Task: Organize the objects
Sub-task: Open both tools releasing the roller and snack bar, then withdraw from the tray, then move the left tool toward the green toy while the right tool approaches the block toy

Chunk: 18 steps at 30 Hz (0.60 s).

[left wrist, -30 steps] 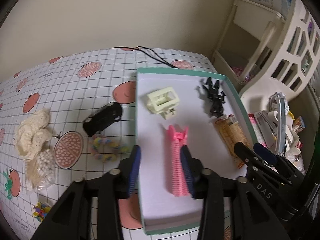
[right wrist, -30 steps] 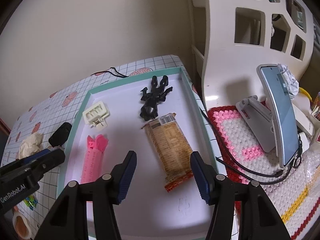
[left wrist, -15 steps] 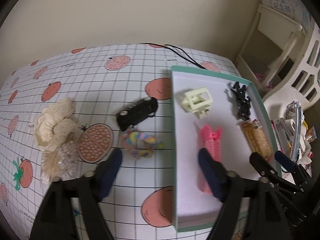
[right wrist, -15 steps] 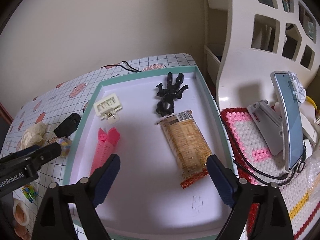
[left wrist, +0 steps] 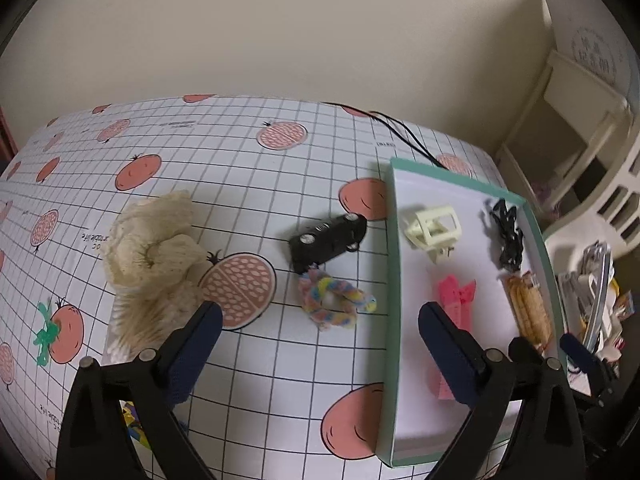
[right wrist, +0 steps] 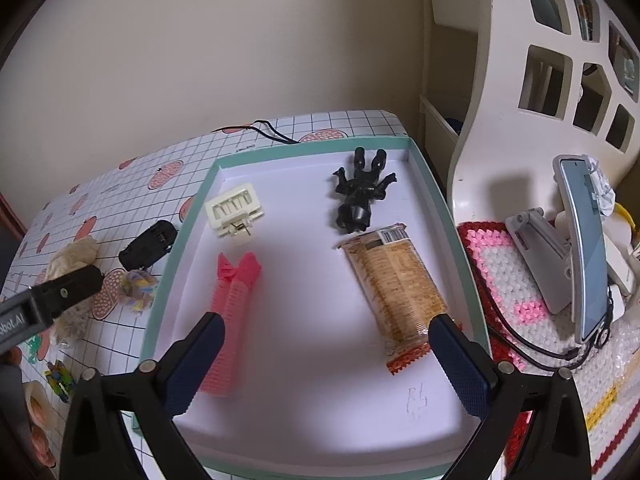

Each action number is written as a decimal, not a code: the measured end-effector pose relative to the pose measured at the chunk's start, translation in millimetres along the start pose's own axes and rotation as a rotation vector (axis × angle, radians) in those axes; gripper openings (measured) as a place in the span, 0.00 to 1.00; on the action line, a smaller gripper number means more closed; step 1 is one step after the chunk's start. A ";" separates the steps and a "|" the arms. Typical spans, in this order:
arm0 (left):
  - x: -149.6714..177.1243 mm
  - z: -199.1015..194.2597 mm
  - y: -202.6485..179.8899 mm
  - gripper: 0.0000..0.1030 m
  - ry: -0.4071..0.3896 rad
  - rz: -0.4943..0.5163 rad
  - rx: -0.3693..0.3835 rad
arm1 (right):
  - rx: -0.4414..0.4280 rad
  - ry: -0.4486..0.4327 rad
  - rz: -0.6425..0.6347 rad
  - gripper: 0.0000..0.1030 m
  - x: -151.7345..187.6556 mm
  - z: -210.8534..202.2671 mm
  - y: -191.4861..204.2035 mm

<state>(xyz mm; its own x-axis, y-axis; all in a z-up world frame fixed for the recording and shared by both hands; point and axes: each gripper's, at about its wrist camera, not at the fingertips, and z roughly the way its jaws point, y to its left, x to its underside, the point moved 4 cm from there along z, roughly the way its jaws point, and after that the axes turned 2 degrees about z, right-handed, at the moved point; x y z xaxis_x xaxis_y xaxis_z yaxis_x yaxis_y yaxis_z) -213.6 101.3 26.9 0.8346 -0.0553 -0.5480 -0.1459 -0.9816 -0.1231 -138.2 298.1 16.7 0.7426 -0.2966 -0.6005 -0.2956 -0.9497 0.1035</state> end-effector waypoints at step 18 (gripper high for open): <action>-2.6 -17.6 31.7 1.00 -0.029 -0.020 -0.010 | -0.042 -0.014 0.018 1.00 -4.8 -4.0 27.1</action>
<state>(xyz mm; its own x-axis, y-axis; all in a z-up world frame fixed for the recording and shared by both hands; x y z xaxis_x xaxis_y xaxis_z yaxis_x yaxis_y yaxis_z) -211.1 67.1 39.0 0.8217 -0.0303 -0.5691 -0.1238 -0.9843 -0.1262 -147.4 273.4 25.5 0.7287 -0.3128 -0.6092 -0.2831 -0.9476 0.1478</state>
